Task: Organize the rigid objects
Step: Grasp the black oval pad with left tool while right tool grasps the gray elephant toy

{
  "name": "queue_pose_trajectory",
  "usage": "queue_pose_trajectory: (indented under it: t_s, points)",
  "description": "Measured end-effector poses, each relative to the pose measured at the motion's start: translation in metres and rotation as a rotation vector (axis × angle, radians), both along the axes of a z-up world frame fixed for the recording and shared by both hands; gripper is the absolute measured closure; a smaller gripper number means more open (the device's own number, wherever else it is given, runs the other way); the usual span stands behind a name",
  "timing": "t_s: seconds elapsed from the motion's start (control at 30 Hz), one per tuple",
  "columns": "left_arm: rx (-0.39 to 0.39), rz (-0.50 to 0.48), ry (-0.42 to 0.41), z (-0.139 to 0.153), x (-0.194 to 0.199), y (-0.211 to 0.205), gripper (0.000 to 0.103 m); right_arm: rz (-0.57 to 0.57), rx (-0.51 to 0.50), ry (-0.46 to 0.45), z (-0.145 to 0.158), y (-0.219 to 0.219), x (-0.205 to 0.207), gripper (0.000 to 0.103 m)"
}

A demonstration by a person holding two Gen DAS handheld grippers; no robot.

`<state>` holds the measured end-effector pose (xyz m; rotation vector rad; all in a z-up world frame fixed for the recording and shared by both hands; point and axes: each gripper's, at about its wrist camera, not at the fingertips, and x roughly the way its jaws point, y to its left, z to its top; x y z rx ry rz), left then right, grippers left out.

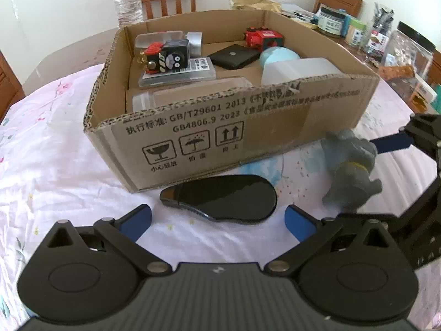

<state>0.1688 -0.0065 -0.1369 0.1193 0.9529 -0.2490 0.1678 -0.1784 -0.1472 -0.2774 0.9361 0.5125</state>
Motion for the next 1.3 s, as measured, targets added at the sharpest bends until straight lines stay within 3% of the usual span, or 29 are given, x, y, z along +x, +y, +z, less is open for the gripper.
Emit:
queue_pose_trajectory:
  t_s: [0.27,0.43,0.77,0.87,1.03,1.3]
  points:
    - [-0.005,0.021,-0.021,-0.002,0.005,-0.005,0.001,0.082,0.025,-0.035,-0.002,-0.007,-0.001,0.0]
    - [-0.011,0.032,-0.036,0.001,0.004,-0.007,0.014,0.138,0.02,-0.024,-0.003,-0.002,0.01,0.0]
    - [-0.008,0.06,-0.028,0.002,0.002,0.003,0.013,0.232,-0.006,0.01,0.0,0.023,0.016,0.001]
    - [-0.008,0.058,-0.028,0.002,0.001,0.005,0.013,0.233,-0.005,0.011,0.002,0.023,0.017,0.006]
    - [-0.007,0.044,-0.031,0.002,0.0,0.006,0.013,0.191,-0.009,0.012,0.007,0.02,0.023,0.024]
    - [-0.01,0.018,-0.04,0.001,0.002,0.005,0.01,0.173,-0.015,0.015,0.006,0.019,0.02,0.023]
